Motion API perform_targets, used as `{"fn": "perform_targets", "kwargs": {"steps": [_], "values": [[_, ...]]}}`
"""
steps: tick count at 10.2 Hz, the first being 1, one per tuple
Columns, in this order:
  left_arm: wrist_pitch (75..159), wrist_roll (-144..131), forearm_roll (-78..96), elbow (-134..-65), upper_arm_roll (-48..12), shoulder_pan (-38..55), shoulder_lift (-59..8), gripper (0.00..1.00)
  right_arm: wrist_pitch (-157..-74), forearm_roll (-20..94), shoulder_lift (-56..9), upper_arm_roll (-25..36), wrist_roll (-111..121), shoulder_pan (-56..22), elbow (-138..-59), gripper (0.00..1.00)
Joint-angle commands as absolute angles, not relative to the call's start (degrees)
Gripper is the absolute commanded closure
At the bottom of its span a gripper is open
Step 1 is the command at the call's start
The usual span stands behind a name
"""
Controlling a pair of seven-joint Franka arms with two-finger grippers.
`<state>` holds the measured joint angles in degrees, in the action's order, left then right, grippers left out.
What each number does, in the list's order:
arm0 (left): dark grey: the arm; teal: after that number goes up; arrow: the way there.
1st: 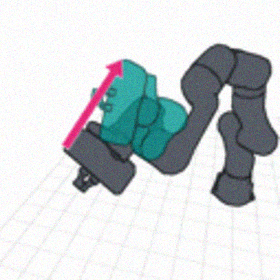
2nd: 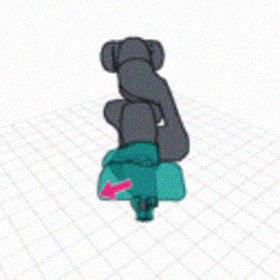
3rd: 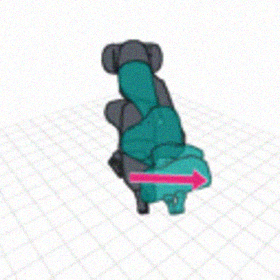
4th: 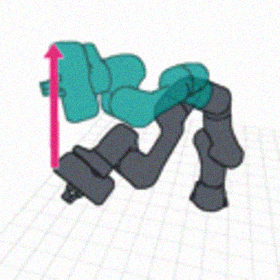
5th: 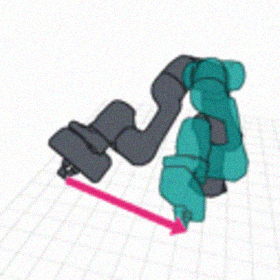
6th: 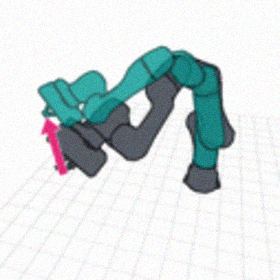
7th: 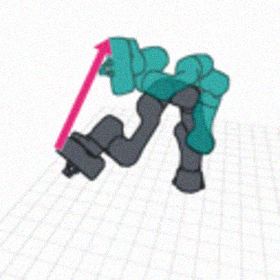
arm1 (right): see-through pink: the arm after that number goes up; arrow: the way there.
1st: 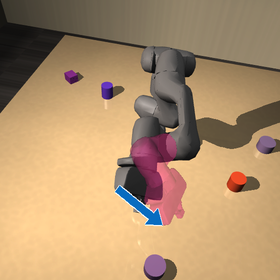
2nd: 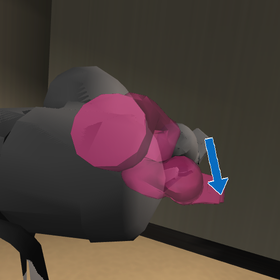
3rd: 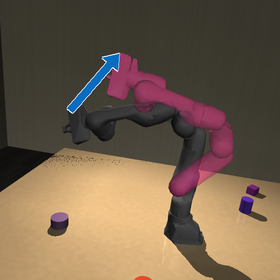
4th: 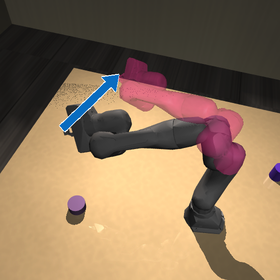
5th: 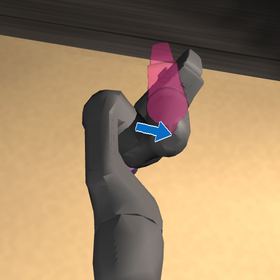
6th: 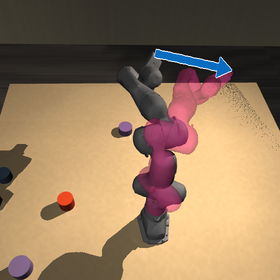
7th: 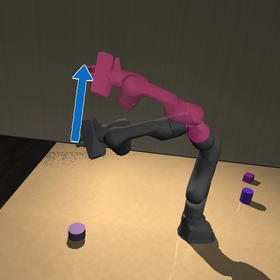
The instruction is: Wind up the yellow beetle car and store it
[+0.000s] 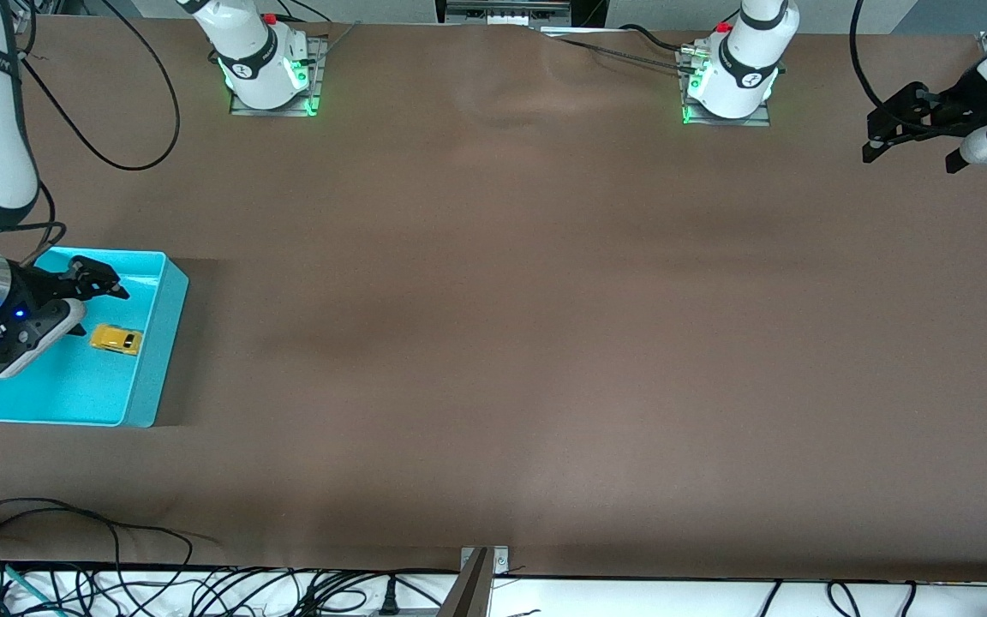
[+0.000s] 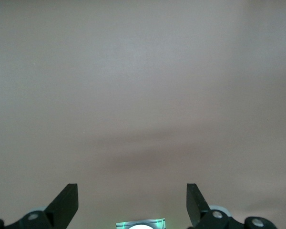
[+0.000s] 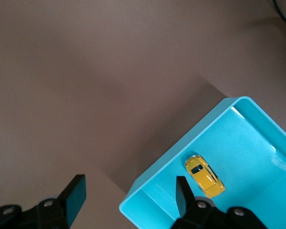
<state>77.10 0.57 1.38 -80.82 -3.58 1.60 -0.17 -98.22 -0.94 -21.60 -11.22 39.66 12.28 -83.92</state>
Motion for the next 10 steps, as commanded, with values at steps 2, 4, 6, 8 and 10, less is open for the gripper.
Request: {"fn": "perform_targets", "kwargs": {"steps": [2, 4, 6, 8, 10], "values": [[76.02, 0.26, 1.85, -79.54, -3.52, 1.41, -0.44, 0.00, -96.51, -0.53, -15.75, -11.16, 20.81, 8.89, -87.35, 0.15], [75.94, 0.26, 1.85, -79.63, -3.52, 1.41, -0.35, 0.00, -96.50, -0.53, -12.76, -11.16, 7.10, 7.04, -89.55, 0.04], [75.94, 0.26, 1.85, -79.63, -3.52, 1.41, -0.44, 0.00, -96.85, -0.61, -9.60, -11.16, -2.76, 5.80, -92.27, 0.00], [75.94, 0.26, 1.85, -79.63, -3.52, 1.41, -0.35, 0.00, -97.90, -1.05, -4.42, -11.16, -6.93, 5.45, -97.36, 0.00], [75.94, 0.26, 1.85, -79.63, -3.43, 1.41, -0.35, 0.00, -100.62, -1.23, 1.47, -11.16, -7.21, 5.54, -104.12, 0.00]]}}
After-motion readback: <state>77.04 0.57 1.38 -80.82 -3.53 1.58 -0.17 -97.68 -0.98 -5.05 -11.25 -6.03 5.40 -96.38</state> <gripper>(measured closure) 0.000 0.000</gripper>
